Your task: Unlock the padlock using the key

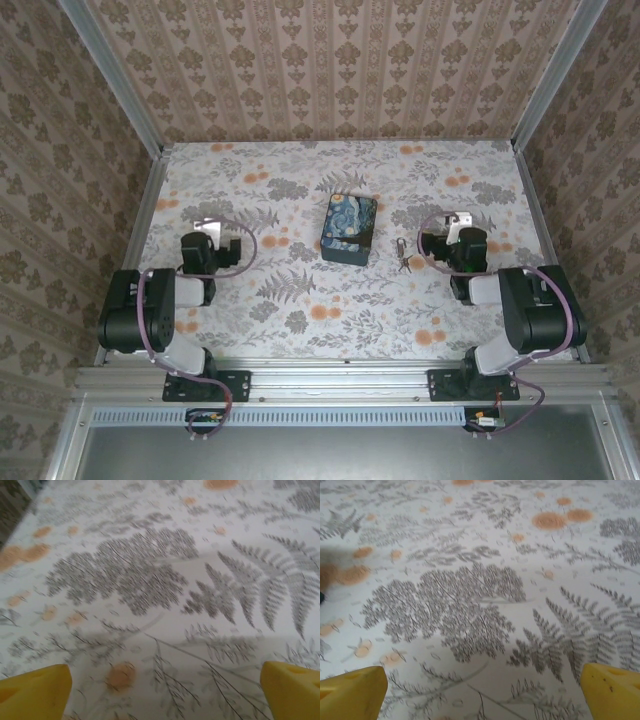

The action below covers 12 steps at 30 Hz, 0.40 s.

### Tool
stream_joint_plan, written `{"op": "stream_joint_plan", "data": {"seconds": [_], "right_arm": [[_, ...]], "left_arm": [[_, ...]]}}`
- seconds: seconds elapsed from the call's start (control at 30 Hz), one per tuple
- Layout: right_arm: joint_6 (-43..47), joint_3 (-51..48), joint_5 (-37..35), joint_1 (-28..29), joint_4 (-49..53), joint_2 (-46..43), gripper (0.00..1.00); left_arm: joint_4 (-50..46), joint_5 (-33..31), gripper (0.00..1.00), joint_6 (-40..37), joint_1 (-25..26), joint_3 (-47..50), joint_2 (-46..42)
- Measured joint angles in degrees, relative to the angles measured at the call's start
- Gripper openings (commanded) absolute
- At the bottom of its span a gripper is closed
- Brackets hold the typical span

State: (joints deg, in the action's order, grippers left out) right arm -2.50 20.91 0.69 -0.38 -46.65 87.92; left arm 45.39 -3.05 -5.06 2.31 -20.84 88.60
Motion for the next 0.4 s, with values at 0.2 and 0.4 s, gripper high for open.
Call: {"op": "stream_joint_plan", "data": {"seconds": [0.2,0.4], "right_arm": [[-0.02,1.46,0.02,-0.13,-1.18,0.0,1.0],[-0.02,1.46,0.02,-0.22,-1.18,0.0,1.0]], "left_arm": [[5.68,-1.81,1.0,-0.11,1.86,0.02,-0.04],[4.85,-0.11,1.0,-0.07,0.24,-0.59,-0.04]]}}
